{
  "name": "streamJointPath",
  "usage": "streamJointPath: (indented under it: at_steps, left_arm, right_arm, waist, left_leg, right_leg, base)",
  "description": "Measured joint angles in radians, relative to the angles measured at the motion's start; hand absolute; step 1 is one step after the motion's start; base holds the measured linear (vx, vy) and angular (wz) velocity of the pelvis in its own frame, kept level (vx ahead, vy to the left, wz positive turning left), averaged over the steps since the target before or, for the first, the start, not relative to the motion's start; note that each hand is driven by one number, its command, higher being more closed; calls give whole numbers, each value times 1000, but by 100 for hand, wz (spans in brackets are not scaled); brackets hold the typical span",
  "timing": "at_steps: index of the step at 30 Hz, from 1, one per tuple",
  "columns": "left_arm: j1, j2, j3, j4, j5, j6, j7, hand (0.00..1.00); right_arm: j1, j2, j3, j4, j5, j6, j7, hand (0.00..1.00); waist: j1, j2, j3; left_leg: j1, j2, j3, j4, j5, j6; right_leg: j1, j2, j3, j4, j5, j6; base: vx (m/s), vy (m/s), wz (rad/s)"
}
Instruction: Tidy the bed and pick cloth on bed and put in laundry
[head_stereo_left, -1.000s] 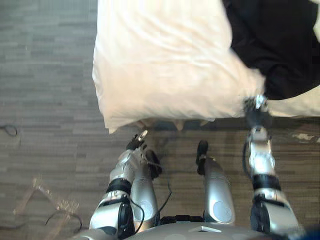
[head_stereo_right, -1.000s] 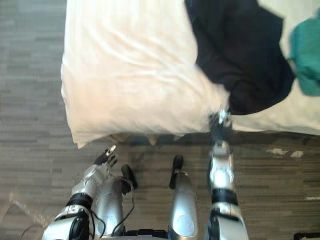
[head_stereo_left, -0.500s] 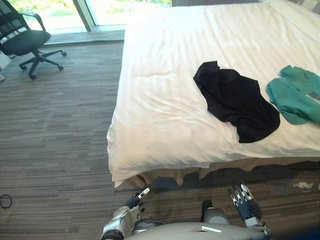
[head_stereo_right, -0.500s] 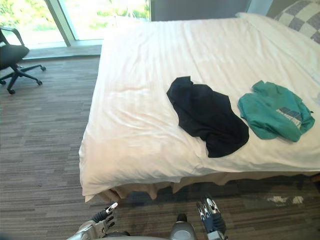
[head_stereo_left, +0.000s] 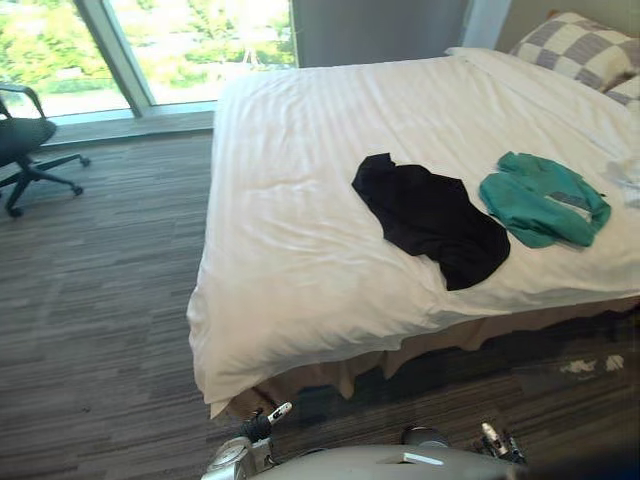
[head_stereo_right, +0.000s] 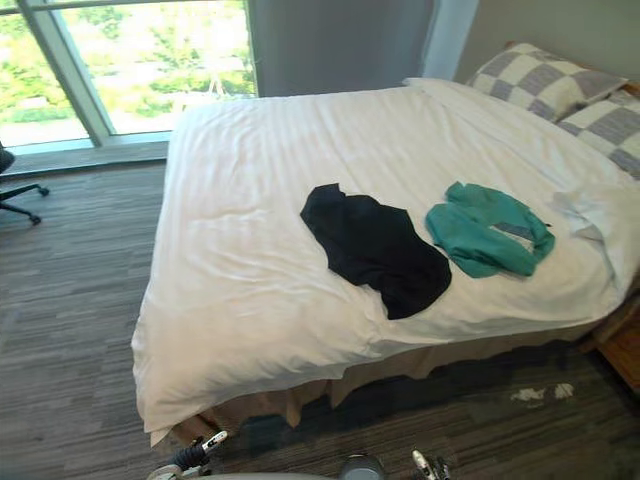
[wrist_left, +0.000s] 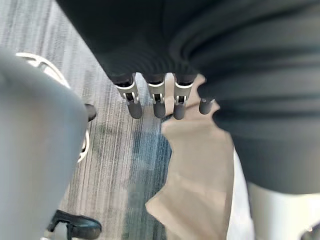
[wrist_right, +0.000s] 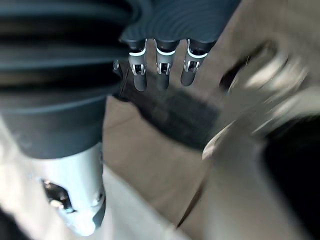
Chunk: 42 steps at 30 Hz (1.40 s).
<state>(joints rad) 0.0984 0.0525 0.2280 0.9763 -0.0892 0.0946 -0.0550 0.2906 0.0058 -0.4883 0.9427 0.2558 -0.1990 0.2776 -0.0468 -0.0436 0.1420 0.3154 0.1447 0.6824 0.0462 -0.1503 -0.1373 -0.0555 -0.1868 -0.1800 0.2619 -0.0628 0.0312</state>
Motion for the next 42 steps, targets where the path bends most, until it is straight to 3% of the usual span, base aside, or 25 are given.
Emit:
streamJointPath:
  at_steps: [3,5,6,8,10,11,12,13,15,16,18,21,26,29,31,33,34,36,37,38,39,41,42]
  left_arm:
    - [-21,24,-55,7,0,-4,21,0]
    - [-36,33,-80,21,0,-5,29,0]
    - [-39,31,-107,26,1,-17,35,0]
    - [-44,45,-145,24,1,-23,41,0]
    - [-45,44,-142,20,-4,-31,53,0]
    - [-41,37,-131,22,-7,-31,61,0]
    - [-33,38,-134,21,-7,-31,63,0]
    - [-39,35,-155,22,-7,-26,66,0]
    - [-56,20,-201,23,-6,-16,65,0]
    - [-60,18,-201,26,-6,-11,65,0]
    - [-72,23,-201,29,-5,-9,65,0]
    - [-78,32,-218,29,-6,-9,65,0]
    - [-67,27,-216,29,-7,-12,65,0]
    - [-56,29,-192,29,-4,-21,65,0]
    - [-50,23,-156,27,-4,-31,64,0]
    - [-34,6,-96,26,-11,-51,64,0]
    - [-23,-2,-52,24,-23,-62,64,0]
    - [-19,-8,-15,21,-41,-64,65,0]
    - [-18,-15,-13,27,-48,-68,62,0]
    - [-16,-15,-8,25,-54,-69,61,0]
    - [-10,-8,-1,15,-56,-75,60,0]
    - [-2,-22,-2,21,-52,-79,53,0]
    - [-3,-41,-4,21,-52,-80,46,0]
  right_arm:
    - [-41,-40,70,58,-146,-27,-49,0]
    - [-73,-56,117,77,-168,-27,-70,0]
    - [-112,-56,148,77,-189,-28,-85,0]
    - [-122,-55,161,77,-227,-28,-95,0]
    - [-115,-68,192,74,-263,-41,-128,0]
    - [-122,-70,217,74,-276,-55,-141,0]
    - [-140,-69,242,77,-292,-64,-155,0]
    - [-152,-86,253,75,-298,-66,-160,0]
    - [-157,-110,259,80,-296,-59,-173,0]
    - [-158,-112,260,79,-287,-54,-175,0]
    - [-157,-98,262,76,-276,-52,-175,0]
    - [-149,-97,262,76,-271,-43,-175,0]
    - [-142,-107,248,76,-215,-37,-172,0]
    - [-137,-105,242,80,-174,-26,-164,0]
    - [-138,-104,236,86,-139,-21,-154,0]
    - [-157,-104,216,105,-73,19,-142,0]
    - [-177,-104,203,118,-60,40,-140,0]
    - [-179,-101,203,102,-53,36,-126,0]
    - [-185,-96,201,91,-53,30,-114,0]
    - [-175,-97,201,86,-53,27,-113,0]
    - [-128,-94,202,74,-54,15,-106,0]
    - [-101,-98,202,65,-50,-6,-93,0]
    - [-100,-96,202,64,-34,-26,-84,0]
  waist:
    - [5,-19,22]
    - [5,-27,32]
    - [10,-5,38]
    - [-8,-22,42]
    - [11,-21,37]
    - [13,-4,38]
    - [13,-3,37]
    - [5,18,51]
    - [0,57,54]
    - [4,72,51]
    - [-3,52,61]
    - [-4,47,63]
    - [-18,78,79]
    - [-18,78,81]
    - [-18,72,83]
    - [-10,60,88]
    - [-9,63,86]
    - [4,77,80]
    - [23,103,86]
    - [22,92,87]
    - [14,58,71]
    - [5,77,58]
    - [2,93,49]
  left_leg:
    - [-3,-13,-25,31,-45,33]
    - [-5,-28,-48,24,-59,55]
    - [-12,-5,-1,34,-60,49]
    - [-9,-9,8,63,-63,38]
    - [-6,-12,29,115,-73,38]
    - [-26,11,41,167,-77,54]
    - [-65,39,49,265,-89,103]
    - [-96,65,33,315,-125,123]
    - [-115,57,21,279,-144,126]
    - [-100,56,21,255,-140,109]
    - [-98,61,41,257,-138,106]
    - [-105,68,57,278,-131,95]
    - [-109,83,79,328,-121,88]
    - [-110,83,68,356,-105,89]
    - [-120,79,-14,394,-100,96]
    - [-144,29,-224,405,-117,126]
    - [-137,-25,-363,360,-124,144]
    - [-109,-40,-418,328,-114,160]
    - [-131,-8,-427,376,-127,177]
    - [-135,-11,-424,402,-128,176]
    - [-141,-45,-418,463,-129,175]
    - [-158,-23,-446,543,-136,169]
    - [-158,-23,-445,521,-182,159]
  right_leg:
    - [-48,1,-40,63,7,-13]
    - [-59,15,-40,49,36,-25]
    - [-84,12,-81,96,6,-43]
    - [-104,-57,-192,377,-117,-80]
    - [-69,-32,-251,321,-132,-90]
    - [-36,3,-251,231,-127,-90]
    - [4,36,-244,105,-122,-81]
    - [21,67,-218,23,-80,-83]
    - [30,119,-179,-56,-31,-83]
    - [21,135,-160,-56,-26,-79]
    - [9,136,-139,-56,-25,-74]
    - [-2,149,-111,-85,1,-75]
    - [12,167,-63,-145,33,-79]
    - [29,190,-17,-205,55,-73]
    - [33,209,47,-222,85,-77]
    - [28,235,154,-229,99,-77]
    - [12,264,236,-231,101,-75]
    - [-11,308,288,-238,96,-80]
    - [-76,317,241,-78,36,-143]
    - [-101,307,219,15,19,-164]
    - [-75,271,238,33,-37,-98]
    - [-34,292,284,-25,-20,-94]
    - [-24,292,297,-61,-9,-81]
  base:
    - [6,-30,-63]
    - [-68,17,-73]
    - [-101,7,-68]
    - [-24,-31,-32]
    - [66,-24,-73]
    - [16,-41,-116]
    - [-29,-47,-116]
    - [-76,6,-99]
    - [-97,77,-80]
    - [-45,48,-60]
    - [-85,8,-35]
    - [-74,2,-28]
    - [-65,14,-32]
    - [-37,-20,-46]
    - [-13,-28,-77]
    - [4,21,-137]
    - [-4,91,-172]
    - [-11,73,-191]
    - [8,32,-162]
    - [69,48,-125]
    - [83,57,-81]
    - [57,134,-85]
    - [12,136,-73]
